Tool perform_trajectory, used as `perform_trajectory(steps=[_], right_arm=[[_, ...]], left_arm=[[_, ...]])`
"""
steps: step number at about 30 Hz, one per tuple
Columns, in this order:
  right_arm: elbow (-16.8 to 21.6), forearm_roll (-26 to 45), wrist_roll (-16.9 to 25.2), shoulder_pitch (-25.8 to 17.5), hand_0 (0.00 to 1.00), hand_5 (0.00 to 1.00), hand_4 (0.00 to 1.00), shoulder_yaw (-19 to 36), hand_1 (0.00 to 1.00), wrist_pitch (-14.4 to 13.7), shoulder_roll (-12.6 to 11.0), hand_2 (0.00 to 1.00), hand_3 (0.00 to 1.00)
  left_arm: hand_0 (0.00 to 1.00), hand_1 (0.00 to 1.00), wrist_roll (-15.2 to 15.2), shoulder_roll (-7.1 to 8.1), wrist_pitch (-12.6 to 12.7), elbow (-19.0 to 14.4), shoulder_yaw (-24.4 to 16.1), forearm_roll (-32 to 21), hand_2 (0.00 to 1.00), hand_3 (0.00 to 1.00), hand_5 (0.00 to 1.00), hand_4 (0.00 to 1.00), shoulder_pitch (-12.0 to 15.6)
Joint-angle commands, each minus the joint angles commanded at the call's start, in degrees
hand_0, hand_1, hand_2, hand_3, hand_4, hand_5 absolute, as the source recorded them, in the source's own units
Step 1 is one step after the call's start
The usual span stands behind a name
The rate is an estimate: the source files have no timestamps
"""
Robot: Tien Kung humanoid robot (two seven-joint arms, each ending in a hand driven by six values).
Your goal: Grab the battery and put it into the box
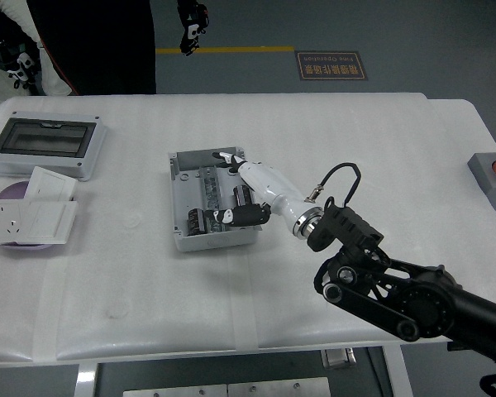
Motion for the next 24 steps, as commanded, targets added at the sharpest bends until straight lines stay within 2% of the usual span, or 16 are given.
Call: perform_trajectory(steps=[5,10,15,16,21,22,24], right_arm=[[0.5,0.6,1.9,-3.2,0.996,0.387,0.883,8.3,0.854,-1.6,-5.3,0.932,0.998],[-0.7,7.4,7.8,-6.0,0.989,0.405,0.893,16.0,0.849,-2.0,-9.3,0.911,0.998],[-1.2,18.1,15.6,-8.9,0.989,0.405,0.893,22.7,0.849,0.5,-10.4,0.911,0.998],[-1.0,20.2,17.0,-9.4,0.856,0.446,0.875,23.9,0.802,1.0,-10.4,0.849,0.961],[1.2,30.3,23.6,-12.7,0.856,0.446,0.875,30.1,0.802,3.1,-10.3,0.849,0.961],[1.7,31.8,24.4,-13.4,0.775,0.516,0.838,31.1,0.744,3.2,-10.4,0.797,0.877],[2.8,34.6,25.4,-15.0,0.775,0.516,0.838,33.6,0.744,3.5,-10.9,0.797,0.877]], left_arm=[[0.542,0.647,-0.2,-0.23,0.1,0.0,0.8,-0.9,0.594,0.445,0.002,0.002,0.1],[0.542,0.651,-0.1,-0.32,0.2,-0.1,1.3,-1.6,0.596,0.448,0.002,0.002,0.3],[0.542,0.651,0.0,-0.20,0.2,-0.2,1.1,-1.4,0.596,0.448,0.002,0.002,0.7],[0.542,0.652,0.0,-0.20,0.2,-0.2,1.1,-1.4,0.595,0.448,0.002,0.002,0.8],[0.542,0.652,0.0,0.04,0.3,-0.2,0.9,-1.2,0.595,0.448,0.002,0.002,0.8],[0.542,0.652,0.0,0.12,0.4,-0.2,0.8,-1.1,0.596,0.449,0.002,0.002,0.8],[0.542,0.652,0.0,0.29,0.4,-0.2,0.7,-1.2,0.596,0.449,0.002,0.002,0.7]])
